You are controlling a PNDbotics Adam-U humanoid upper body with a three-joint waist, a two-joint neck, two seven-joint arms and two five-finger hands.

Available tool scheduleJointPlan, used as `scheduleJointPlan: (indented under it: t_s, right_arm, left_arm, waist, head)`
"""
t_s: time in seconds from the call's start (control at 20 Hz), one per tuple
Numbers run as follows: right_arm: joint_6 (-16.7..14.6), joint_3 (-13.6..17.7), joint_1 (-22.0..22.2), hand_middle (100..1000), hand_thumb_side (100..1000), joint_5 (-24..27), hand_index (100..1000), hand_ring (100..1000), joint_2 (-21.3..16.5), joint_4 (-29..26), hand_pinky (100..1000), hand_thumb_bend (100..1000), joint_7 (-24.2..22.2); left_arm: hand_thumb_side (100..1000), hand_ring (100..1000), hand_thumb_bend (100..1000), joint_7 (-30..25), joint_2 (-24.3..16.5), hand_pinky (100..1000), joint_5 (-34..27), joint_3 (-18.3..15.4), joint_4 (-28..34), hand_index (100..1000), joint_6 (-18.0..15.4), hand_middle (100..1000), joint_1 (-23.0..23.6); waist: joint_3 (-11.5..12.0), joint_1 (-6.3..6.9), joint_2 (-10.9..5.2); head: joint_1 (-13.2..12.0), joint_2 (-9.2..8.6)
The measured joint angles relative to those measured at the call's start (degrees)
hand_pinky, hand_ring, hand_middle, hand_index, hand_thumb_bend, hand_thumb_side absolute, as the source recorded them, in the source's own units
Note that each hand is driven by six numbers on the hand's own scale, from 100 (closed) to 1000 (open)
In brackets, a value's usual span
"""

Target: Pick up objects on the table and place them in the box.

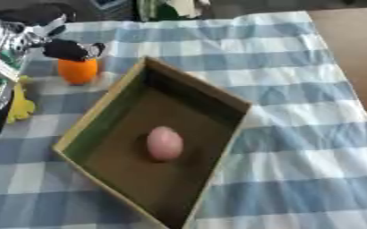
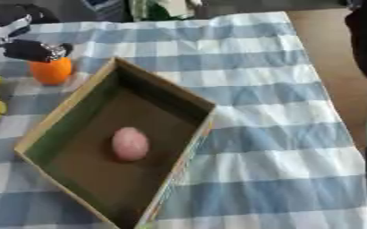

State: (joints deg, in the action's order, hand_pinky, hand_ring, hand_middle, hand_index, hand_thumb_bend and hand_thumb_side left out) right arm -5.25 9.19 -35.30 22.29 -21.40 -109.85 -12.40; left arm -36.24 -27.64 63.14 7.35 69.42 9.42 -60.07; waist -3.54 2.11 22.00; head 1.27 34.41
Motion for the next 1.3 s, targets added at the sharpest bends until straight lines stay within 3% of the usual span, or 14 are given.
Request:
scheduleJointPlan:
  t_s: [0.3, 0.65, 1.3]
  right_arm:
    - [0.0, 0.0, 0.0, 518, 632, 0.0, 774, 651, 0.0, 0.3, 803, 100, -0.3]
    - [0.0, 0.0, 0.0, 516, 629, 0.0, 772, 651, 0.0, 0.3, 804, 100, -0.4]
    - [0.1, 0.1, 0.0, 511, 624, 0.0, 771, 646, 0.0, 0.3, 806, 100, -0.3]
  left_arm:
    - [628, 982, 308, -1.0, 0.0, 802, 0.5, -1.0, -3.2, 1000, -0.1, 971, -0.2]
    - [633, 977, 324, -1.7, 0.0, 789, 1.2, -1.4, -5.1, 1000, 0.2, 961, -0.4]
    - [503, 954, 277, -2.6, 0.4, 751, 3.4, -1.7, -9.0, 999, 0.3, 911, -0.4]
  waist:
    - [0.0, 0.01, 0.13]
    - [-0.3, 0.00, 0.13]
    - [-0.6, 0.01, 0.59]
  head:
    - [0.0, -0.33]
    - [-0.1, -0.75]
    - [-0.2, -0.98]
